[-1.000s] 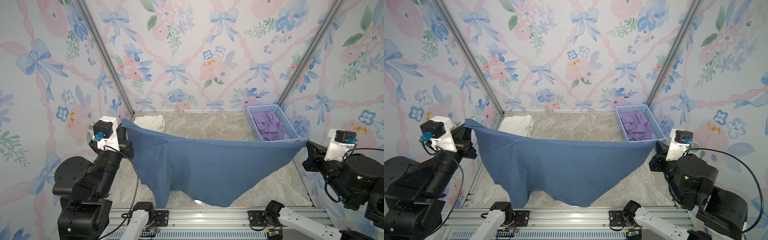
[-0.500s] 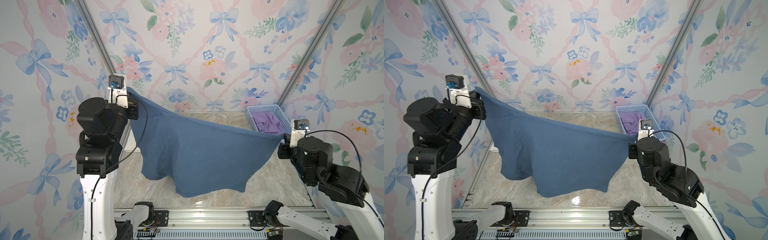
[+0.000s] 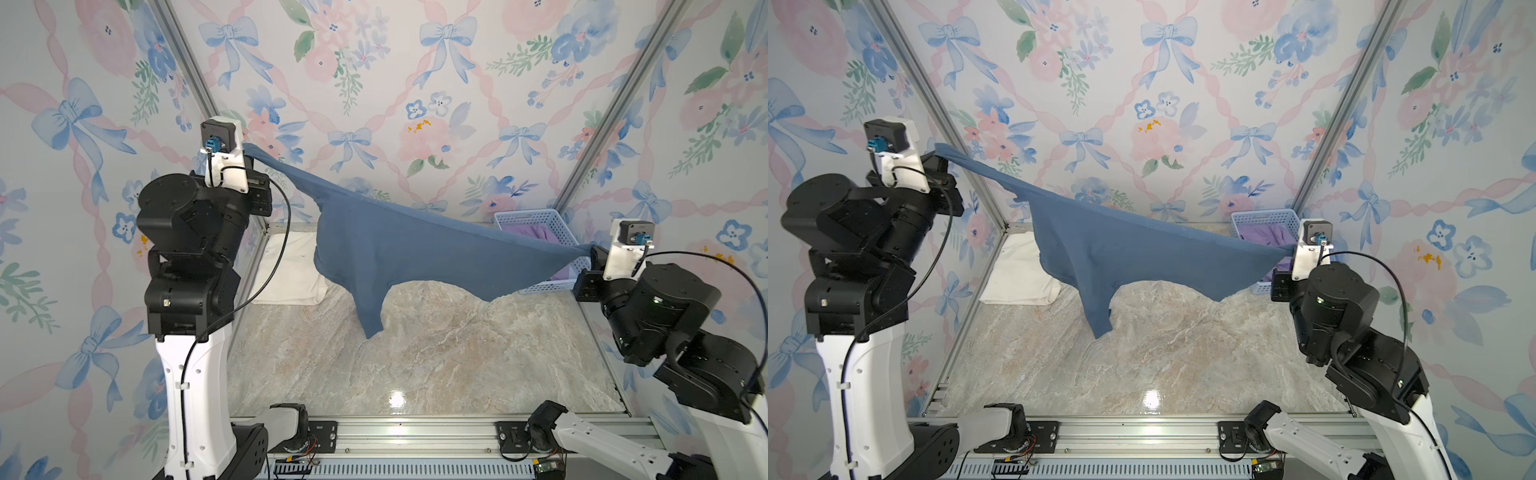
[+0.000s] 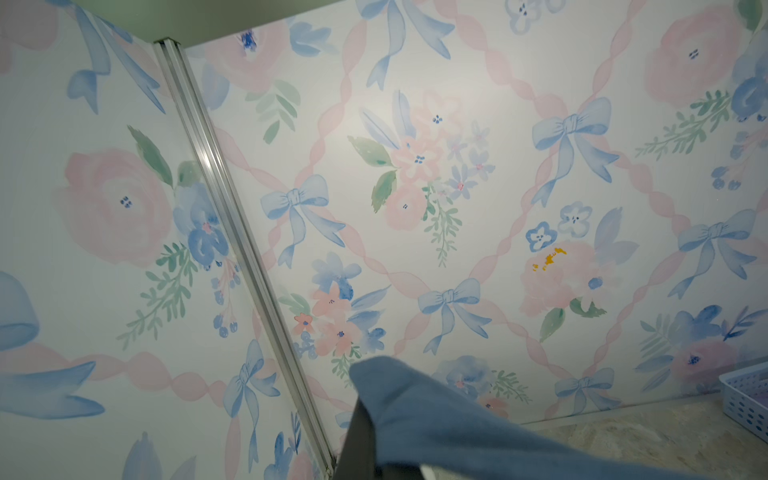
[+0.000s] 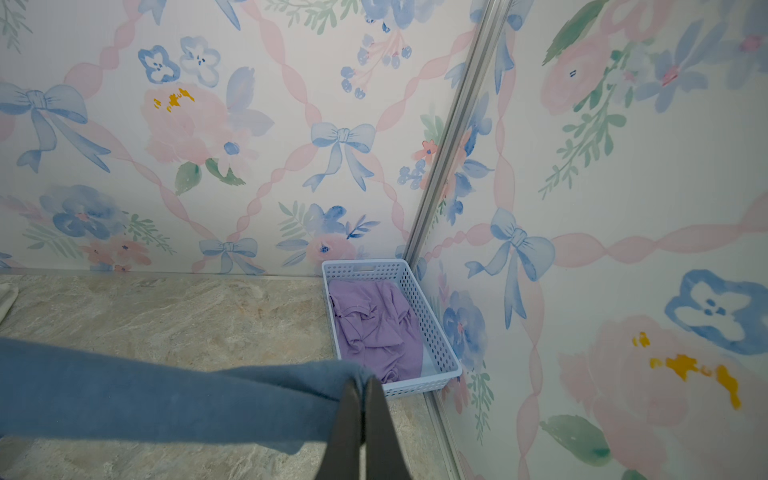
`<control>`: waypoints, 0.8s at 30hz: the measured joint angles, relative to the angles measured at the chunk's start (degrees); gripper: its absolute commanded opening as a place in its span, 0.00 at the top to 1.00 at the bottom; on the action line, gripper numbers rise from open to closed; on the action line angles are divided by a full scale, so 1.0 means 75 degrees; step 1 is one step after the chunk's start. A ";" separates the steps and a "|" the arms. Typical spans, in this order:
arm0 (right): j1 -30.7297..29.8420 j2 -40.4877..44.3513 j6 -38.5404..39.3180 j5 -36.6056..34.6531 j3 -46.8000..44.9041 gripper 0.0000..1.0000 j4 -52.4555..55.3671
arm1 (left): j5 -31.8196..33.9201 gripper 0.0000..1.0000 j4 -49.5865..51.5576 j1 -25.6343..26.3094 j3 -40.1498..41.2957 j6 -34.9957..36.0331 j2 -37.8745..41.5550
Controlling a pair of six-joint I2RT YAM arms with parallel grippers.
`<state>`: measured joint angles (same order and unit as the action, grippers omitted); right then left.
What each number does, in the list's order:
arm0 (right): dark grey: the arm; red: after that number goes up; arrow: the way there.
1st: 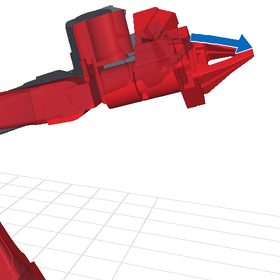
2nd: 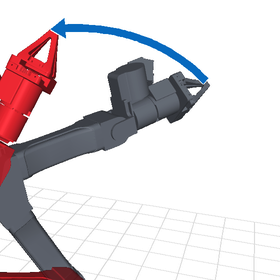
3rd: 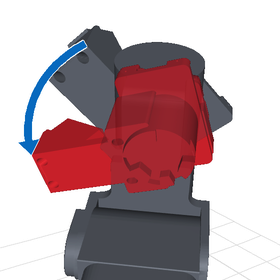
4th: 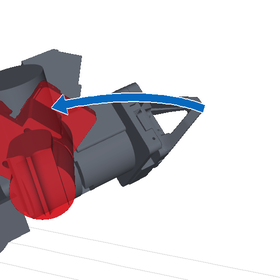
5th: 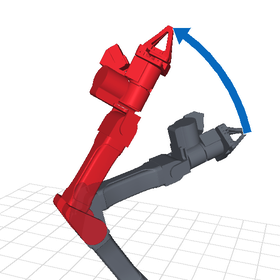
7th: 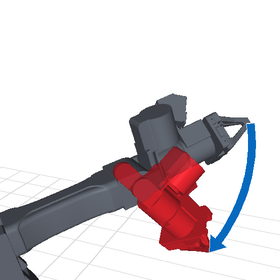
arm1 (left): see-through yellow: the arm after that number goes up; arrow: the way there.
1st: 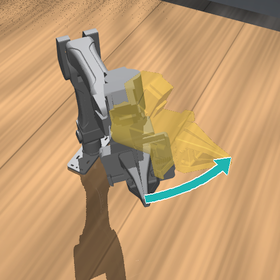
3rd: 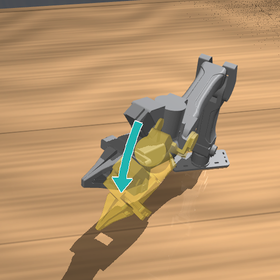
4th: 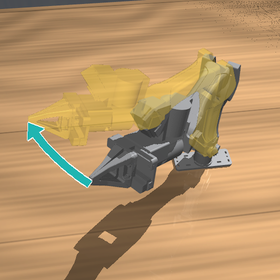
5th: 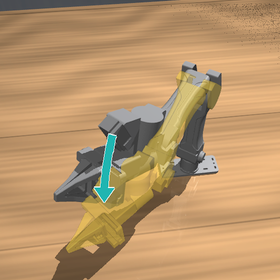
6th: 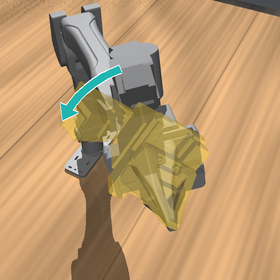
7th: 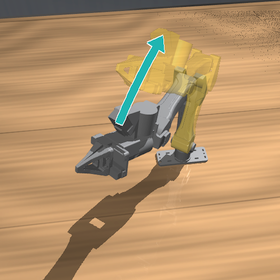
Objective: Fold and stack t-shirts
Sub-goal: Flatten out the T-shirt at the center of the board.
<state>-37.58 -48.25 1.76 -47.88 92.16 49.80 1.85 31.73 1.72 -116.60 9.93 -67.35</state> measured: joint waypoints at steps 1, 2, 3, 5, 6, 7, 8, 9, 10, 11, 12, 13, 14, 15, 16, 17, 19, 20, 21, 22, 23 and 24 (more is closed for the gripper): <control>0.0000 0.0125 0.0064 0.0017 0.0038 1.00 -0.0050 | -0.0052 1.00 -0.0009 0.0000 -0.0079 0.0012 0.0239; 0.0000 0.0233 0.0125 0.0041 0.0082 1.00 -0.0090 | -0.0111 1.00 -0.0017 0.0003 -0.0169 0.0012 0.0455; 0.0000 0.0347 0.0187 0.0082 0.0128 1.00 -0.0143 | -0.0166 1.00 -0.0029 0.0009 -0.0321 0.0012 0.0688; -0.0003 0.0621 0.0321 0.0134 0.0251 1.00 -0.0221 | -0.0265 1.00 -0.0061 0.0015 -0.0679 0.0012 0.1029; -0.0003 0.0766 0.0391 0.0172 0.0341 1.00 -0.0286 | -0.0300 1.00 -0.0064 0.0017 -0.0883 0.0015 0.1204; -0.0003 0.0880 0.0460 0.0224 0.0414 1.00 -0.0353 | -0.0318 1.00 -0.0064 0.0017 -0.1125 0.0032 0.1376; 0.0000 0.0988 0.0519 0.0297 0.0475 1.00 -0.0414 | -0.0315 1.00 -0.0073 0.0017 -0.1332 0.0073 0.1524; 0.0000 0.1075 0.0577 0.0356 0.0516 1.00 -0.0463 | -0.0309 1.00 -0.0076 0.0017 -0.1498 0.0140 0.1652; -0.0003 0.1163 0.0635 0.0428 0.0548 1.00 -0.0513 | -0.0283 1.00 -0.0076 0.0026 -0.1649 0.0227 0.1781; -0.0003 0.1230 0.0688 0.0498 0.0574 1.00 -0.0557 | -0.0254 1.00 -0.0073 0.0052 -0.1772 0.0335 0.1900; -0.0003 0.1271 0.0723 0.0548 0.0595 1.00 -0.0574 | -0.0213 1.00 -0.0067 0.0093 -0.1853 0.0434 0.1996; -0.0003 0.1297 0.0752 0.0612 0.0615 1.00 -0.0597 | -0.0114 1.00 -0.0050 0.0175 -0.1915 0.0560 0.2087; -0.0003 0.1300 0.0790 0.0676 0.0641 1.00 -0.0592 | 0.0009 1.00 -0.0041 0.0271 -0.1950 0.0688 0.2148; -0.0003 0.1297 0.0801 0.0729 0.0659 1.00 -0.0592 | 0.0122 1.00 -0.0026 0.0358 -0.1964 0.0793 0.2183; -0.0003 0.1276 0.0801 0.0799 0.0688 1.00 -0.0560 | 0.0262 1.00 0.0006 0.0493 -0.1955 0.0909 0.2209; -0.0003 0.1221 0.0790 0.0845 0.0749 1.00 -0.0493 | 0.0455 1.00 0.0047 0.0659 -0.1909 0.1023 0.2221; -0.0003 0.1046 0.0676 0.0883 0.0927 1.00 -0.0309 | 0.0828 1.00 0.0061 0.1011 -0.1588 0.1142 0.2250; -0.0003 0.0915 0.0580 0.0866 0.1003 1.00 -0.0169 | 0.1049 1.00 0.0052 0.1207 -0.1285 0.1192 0.2294; -0.0003 0.0810 0.0487 0.0825 0.1017 1.00 -0.0058 | 0.1236 1.00 0.0006 0.1358 -0.0956 0.1201 0.2334; 0.0000 0.0679 0.0376 0.0749 0.0994 1.00 0.0096 | 0.1469 1.00 -0.0044 0.1527 -0.0498 0.1198 0.2378; 0.0000 0.0557 0.0277 0.0664 0.0915 1.00 0.0192 | 0.1600 1.00 -0.0085 0.1623 -0.0149 0.1198 0.2396; 0.0003 0.0417 0.0146 0.0562 0.0755 1.00 0.0309 | 0.1751 1.00 -0.0192 0.1702 0.0385 0.1192 0.2404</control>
<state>-37.56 -45.12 2.85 -43.66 97.82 52.12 14.98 30.28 14.48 -113.71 18.87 -49.32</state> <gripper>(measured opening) 0.055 0.045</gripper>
